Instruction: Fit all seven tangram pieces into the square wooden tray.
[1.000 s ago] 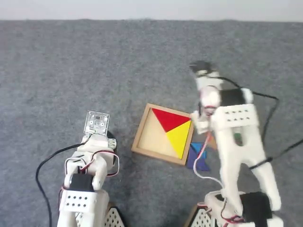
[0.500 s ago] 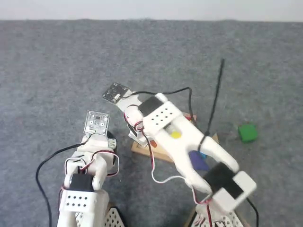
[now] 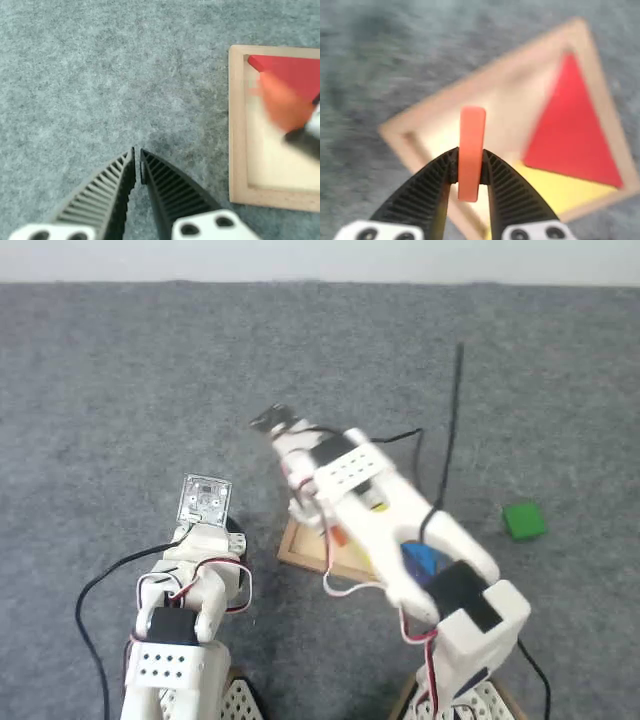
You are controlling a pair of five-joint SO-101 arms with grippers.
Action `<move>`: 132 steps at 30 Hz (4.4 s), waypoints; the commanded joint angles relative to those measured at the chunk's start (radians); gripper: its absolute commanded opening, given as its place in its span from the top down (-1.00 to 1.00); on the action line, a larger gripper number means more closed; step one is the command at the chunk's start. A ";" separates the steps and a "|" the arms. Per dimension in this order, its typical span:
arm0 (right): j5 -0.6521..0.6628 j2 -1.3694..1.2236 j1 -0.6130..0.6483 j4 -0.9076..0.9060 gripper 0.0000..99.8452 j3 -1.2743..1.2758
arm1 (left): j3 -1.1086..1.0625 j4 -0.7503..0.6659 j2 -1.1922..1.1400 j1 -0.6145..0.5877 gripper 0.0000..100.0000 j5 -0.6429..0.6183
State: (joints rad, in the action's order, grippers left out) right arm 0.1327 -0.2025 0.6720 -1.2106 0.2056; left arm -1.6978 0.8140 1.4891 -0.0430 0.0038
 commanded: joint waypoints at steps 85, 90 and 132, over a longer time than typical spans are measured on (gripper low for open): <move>0.327 0.107 0.056 -0.082 0.98 0.118 | 0.008 0.002 0.012 -0.005 0.97 -0.005; 0.331 0.107 0.091 -0.081 0.97 0.118 | 0.008 0.002 0.012 -0.005 0.97 -0.005; 0.276 0.082 0.027 0.168 0.76 0.083 | 0.008 0.002 0.012 -0.005 0.97 -0.005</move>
State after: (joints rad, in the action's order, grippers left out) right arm 0.4242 -0.1550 0.6874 -1.0618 0.3330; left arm -1.6978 0.8140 1.4891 -0.0430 0.0038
